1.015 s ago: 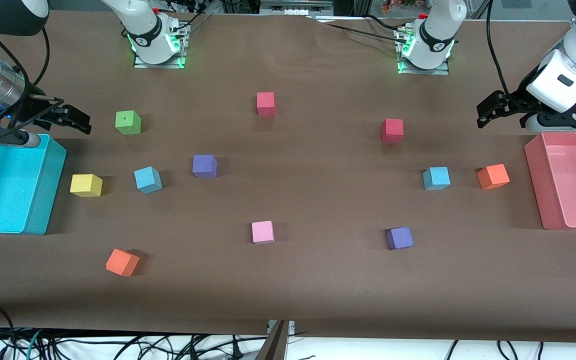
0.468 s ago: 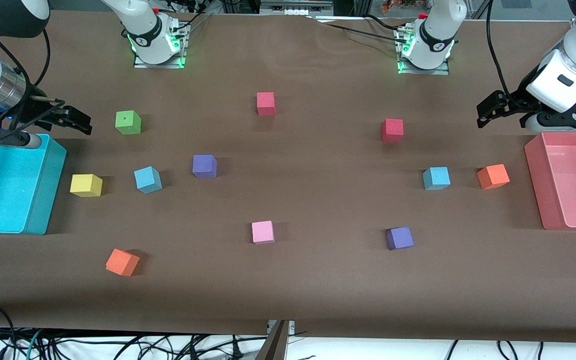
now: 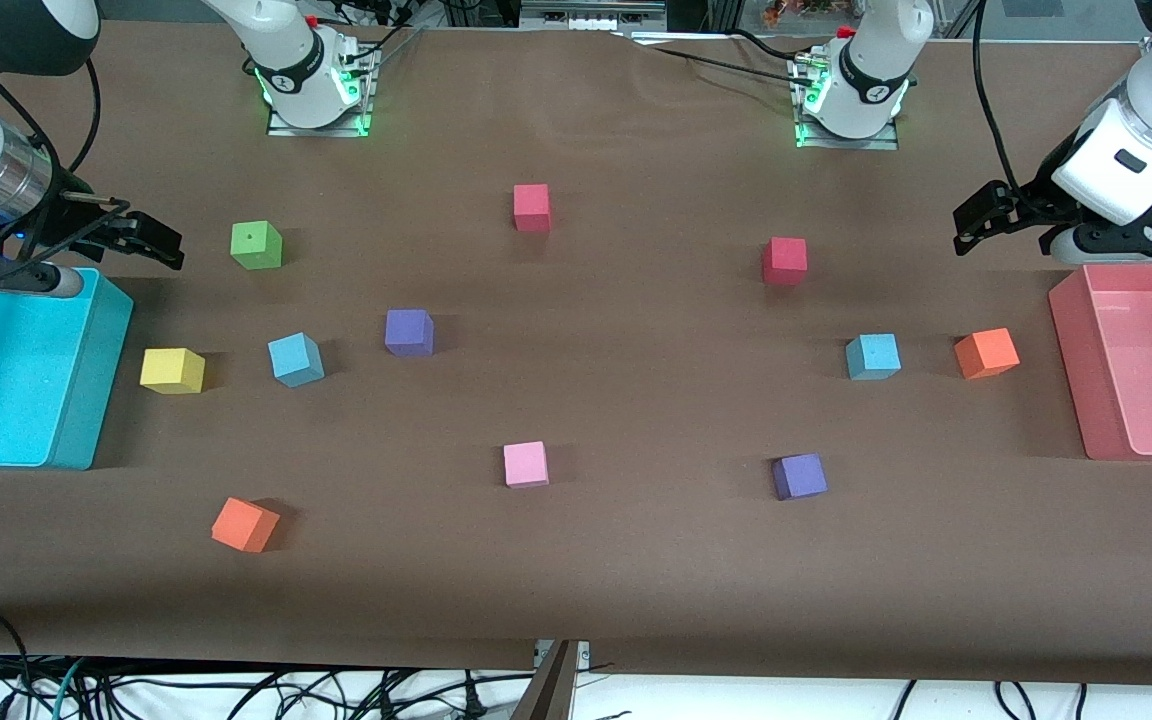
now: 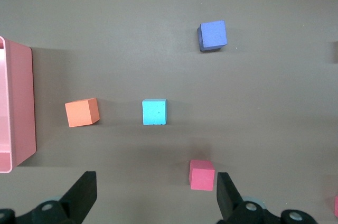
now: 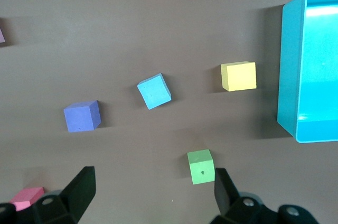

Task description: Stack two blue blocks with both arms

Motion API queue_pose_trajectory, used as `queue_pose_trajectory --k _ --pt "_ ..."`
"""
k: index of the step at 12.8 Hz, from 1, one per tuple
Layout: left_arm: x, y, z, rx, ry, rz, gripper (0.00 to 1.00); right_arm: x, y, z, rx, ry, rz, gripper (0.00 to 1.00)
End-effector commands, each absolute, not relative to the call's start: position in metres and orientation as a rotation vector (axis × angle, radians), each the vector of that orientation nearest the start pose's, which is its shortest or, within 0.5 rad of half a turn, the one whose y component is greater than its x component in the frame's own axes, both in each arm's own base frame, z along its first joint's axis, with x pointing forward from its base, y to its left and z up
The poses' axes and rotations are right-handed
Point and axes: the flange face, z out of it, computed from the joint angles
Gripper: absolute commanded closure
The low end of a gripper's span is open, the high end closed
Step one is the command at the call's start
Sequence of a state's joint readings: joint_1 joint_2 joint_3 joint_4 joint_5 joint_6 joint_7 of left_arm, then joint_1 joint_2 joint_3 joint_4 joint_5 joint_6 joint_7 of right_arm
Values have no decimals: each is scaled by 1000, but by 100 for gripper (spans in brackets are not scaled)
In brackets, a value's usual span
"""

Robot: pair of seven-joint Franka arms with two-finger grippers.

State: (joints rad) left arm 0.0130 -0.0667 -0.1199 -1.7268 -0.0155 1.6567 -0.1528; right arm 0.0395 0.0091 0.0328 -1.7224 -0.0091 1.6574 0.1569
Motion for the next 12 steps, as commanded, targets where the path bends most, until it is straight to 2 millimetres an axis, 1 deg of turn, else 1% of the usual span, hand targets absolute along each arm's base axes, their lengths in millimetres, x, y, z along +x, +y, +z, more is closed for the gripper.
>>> queue_pose_trajectory --k 1,6,8,9,10,11,12 --pt "536 -59 601 -3130 -87 11 0 557 37 557 -3159 119 121 1" --pt "535 -59 600 -3129 -89 23 0 557 37 556 -3159 116 128 0" --pt "534 -57 600 -3134 -97 36 0 560 37 546 -3159 114 157 1" --pt "535 -54 603 -3138 -109 25 0 564 38 534 -3160 108 188 0" --pt "536 -56 607 -3140 -102 13 0 565 38 519 -3162 100 263 1" --pt "535 -59 608 -3139 -93 15 0 562 42 507 -3160 35 353 1" --pt "535 -60 609 -3141 -90 18 0 566 46 488 -3153 -15 409 1"
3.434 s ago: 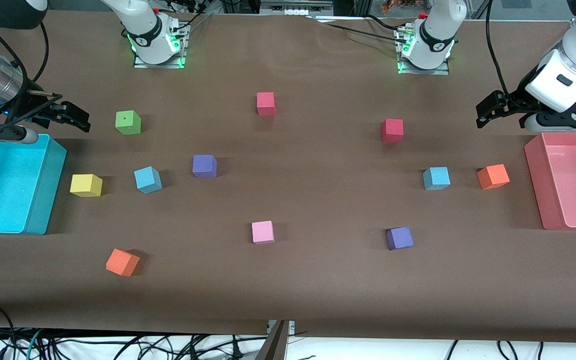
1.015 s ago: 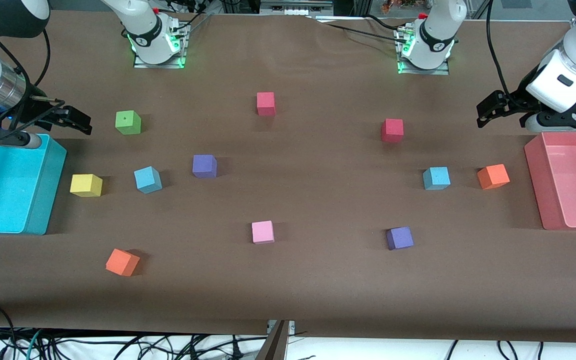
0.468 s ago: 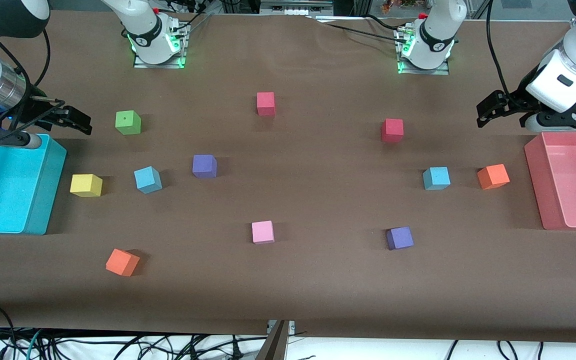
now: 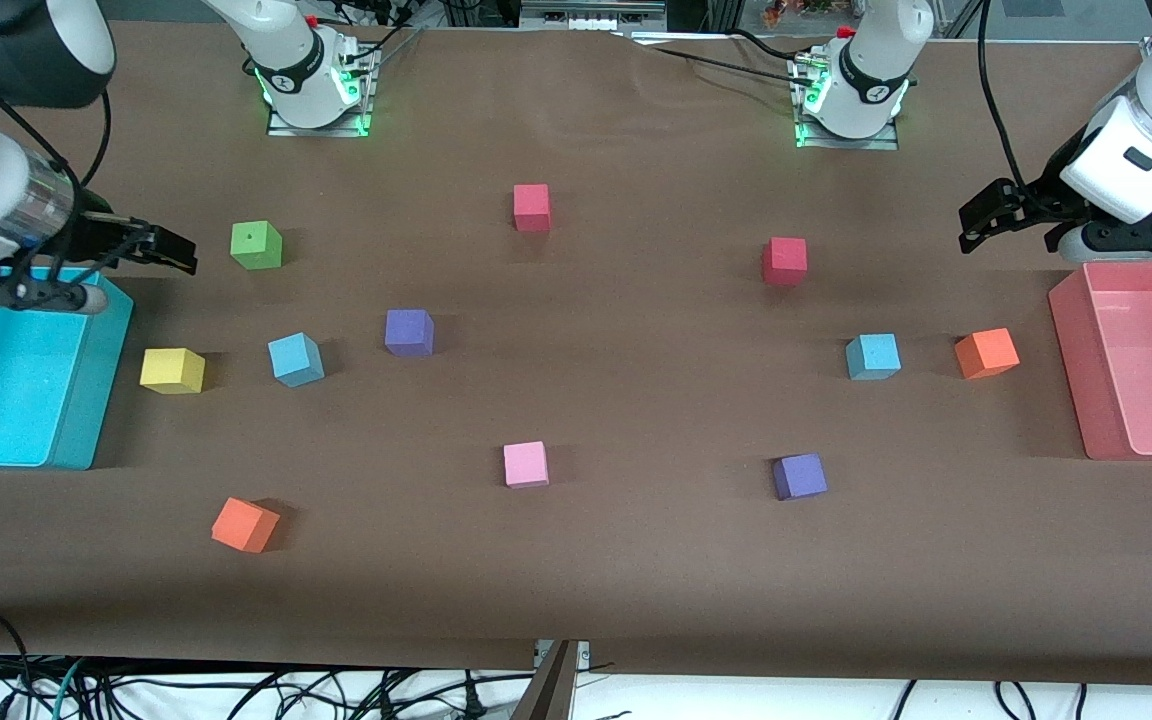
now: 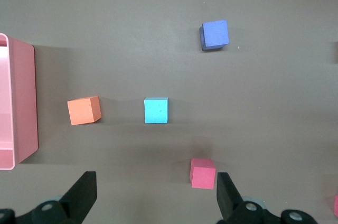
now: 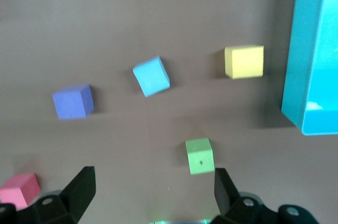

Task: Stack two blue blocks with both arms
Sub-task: 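Reach the right gripper down to the cyan cube beside the yellow cube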

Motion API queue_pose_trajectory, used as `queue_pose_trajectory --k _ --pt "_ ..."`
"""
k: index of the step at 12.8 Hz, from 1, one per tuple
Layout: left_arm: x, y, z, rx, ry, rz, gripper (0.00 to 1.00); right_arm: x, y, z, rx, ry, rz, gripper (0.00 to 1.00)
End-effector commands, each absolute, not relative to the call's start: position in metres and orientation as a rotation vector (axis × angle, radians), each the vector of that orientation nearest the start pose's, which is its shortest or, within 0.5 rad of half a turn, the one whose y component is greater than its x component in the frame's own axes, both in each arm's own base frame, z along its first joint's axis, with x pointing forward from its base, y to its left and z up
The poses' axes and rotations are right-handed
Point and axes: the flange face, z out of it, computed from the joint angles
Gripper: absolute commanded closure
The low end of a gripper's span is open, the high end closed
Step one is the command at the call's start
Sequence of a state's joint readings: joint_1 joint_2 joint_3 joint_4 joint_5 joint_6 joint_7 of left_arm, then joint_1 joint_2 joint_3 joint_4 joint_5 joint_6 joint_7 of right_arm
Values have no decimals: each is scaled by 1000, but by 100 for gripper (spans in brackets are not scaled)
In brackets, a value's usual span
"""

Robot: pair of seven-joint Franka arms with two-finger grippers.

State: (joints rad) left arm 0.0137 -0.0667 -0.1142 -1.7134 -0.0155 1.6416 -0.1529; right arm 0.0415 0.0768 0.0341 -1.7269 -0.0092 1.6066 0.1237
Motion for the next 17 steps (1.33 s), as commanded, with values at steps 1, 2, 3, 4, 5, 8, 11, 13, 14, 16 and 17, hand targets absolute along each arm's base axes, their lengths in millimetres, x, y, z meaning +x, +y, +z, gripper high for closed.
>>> queue_pose_trajectory --k 1,2,3,4,5,8,11,13,14,16,17 --pt "534 -60 610 -3141 -90 15 0 569 46 473 -3146 -56 436 1" --pt "534 -58 610 -3140 -97 20 0 575 47 463 -3143 -111 420 1" --pt "530 -56 614 -3137 -100 29 0 577 51 447 -3138 -165 420 1" --pt "529 -55 615 -3136 -102 34 0 576 53 427 -3142 -176 391 1" --pt "529 -54 614 -3136 -104 36 0 572 54 407 -3146 -198 350 1" --pt "530 -53 612 -3136 -107 34 0 561 53 339 -3134 -373 199 1" --pt "530 -49 612 -3124 -115 29 0 549 55 274 -3116 -465 124 1" --pt "530 -41 613 -3125 -132 27 0 551 54 241 -3100 -537 90 1" --pt "530 -38 613 -3125 -142 27 0 553 51 226 -3093 -571 73 1" --pt "530 -36 611 -3124 -149 32 0 554 51 203 -3088 -569 81 2" --pt "530 -36 611 -3124 -149 32 0 558 51 205 -3092 -560 41 27"
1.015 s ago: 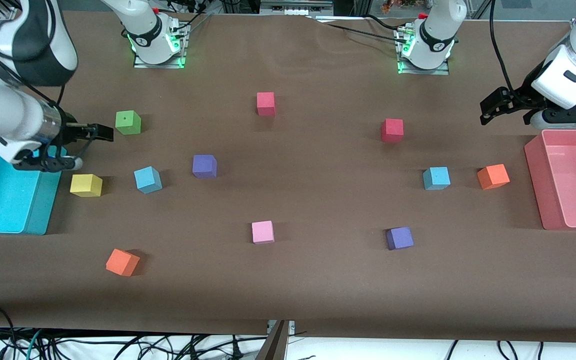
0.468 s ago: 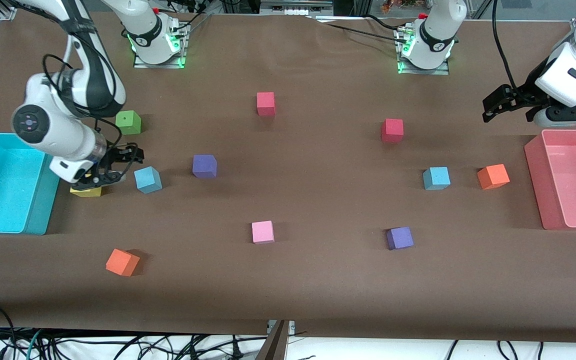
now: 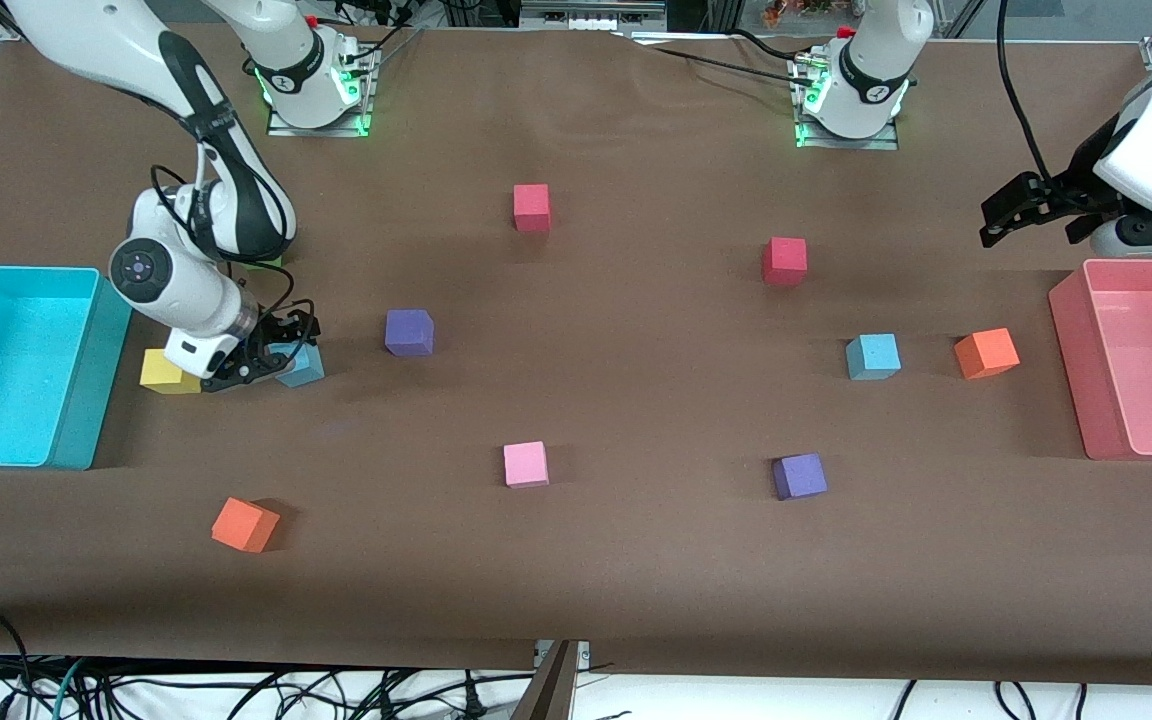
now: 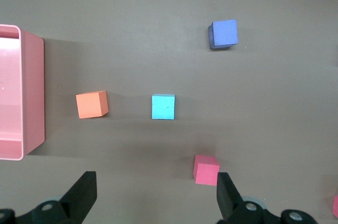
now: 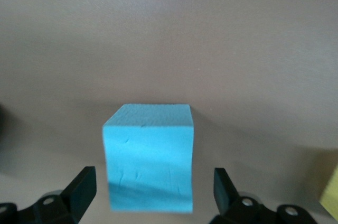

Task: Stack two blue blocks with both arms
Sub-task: 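Grasp and lift the cyan cube with the right gripper, then lower the cyan cube mid-table while the left gripper grasps another cyan cube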

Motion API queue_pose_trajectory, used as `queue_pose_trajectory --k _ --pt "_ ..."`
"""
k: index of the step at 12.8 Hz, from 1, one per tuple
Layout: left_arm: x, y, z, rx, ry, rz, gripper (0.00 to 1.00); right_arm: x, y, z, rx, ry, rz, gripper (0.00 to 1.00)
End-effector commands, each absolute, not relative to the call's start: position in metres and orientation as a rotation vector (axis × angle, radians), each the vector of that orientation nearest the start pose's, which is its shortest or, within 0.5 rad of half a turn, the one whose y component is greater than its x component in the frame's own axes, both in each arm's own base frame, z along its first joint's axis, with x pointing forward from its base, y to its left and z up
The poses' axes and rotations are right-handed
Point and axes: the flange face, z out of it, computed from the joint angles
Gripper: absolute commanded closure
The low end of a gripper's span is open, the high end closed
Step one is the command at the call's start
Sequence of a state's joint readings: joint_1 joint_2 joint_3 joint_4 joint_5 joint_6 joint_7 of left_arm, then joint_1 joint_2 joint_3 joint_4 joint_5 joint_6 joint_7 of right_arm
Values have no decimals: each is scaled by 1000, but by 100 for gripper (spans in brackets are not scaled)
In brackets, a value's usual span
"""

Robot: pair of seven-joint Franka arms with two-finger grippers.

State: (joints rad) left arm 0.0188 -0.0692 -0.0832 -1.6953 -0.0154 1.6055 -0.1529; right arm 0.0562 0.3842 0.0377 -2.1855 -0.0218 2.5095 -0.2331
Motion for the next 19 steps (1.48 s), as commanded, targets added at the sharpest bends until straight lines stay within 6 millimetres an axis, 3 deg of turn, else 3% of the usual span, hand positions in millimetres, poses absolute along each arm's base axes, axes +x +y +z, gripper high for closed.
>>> queue_pose_trajectory --k 1,2,4,6,8,10,13,16,18,19 --pt "529 -36 613 -3124 -149 27 0 560 51 208 -3091 -570 31 66" --pt "528 -36 614 -3124 -149 27 0 561 52 208 -3093 -558 29 81" --pt "528 -36 614 -3124 -149 27 0 573 57 225 -3093 -568 -3 83" --pt "528 -36 614 -3124 -149 27 0 602 74 272 -3088 -571 95 82" --pt "528 -35 612 -3124 -151 32 0 619 130 320 -3110 -475 204 82" --pt "529 -36 611 -3124 -149 32 0 621 190 336 -3138 -326 196 81" --pt "539 -32 589 -3127 -158 1 0 603 294 325 -3109 -61 205 80" --pt "556 -20 533 -3127 -190 40 0 559 397 295 -3090 140 280 79" --pt "567 -18 498 -3127 -194 71 0 535 452 261 -3098 194 254 79" --pt "571 -15 484 -3125 -201 112 0 531 462 244 -3088 205 223 79"
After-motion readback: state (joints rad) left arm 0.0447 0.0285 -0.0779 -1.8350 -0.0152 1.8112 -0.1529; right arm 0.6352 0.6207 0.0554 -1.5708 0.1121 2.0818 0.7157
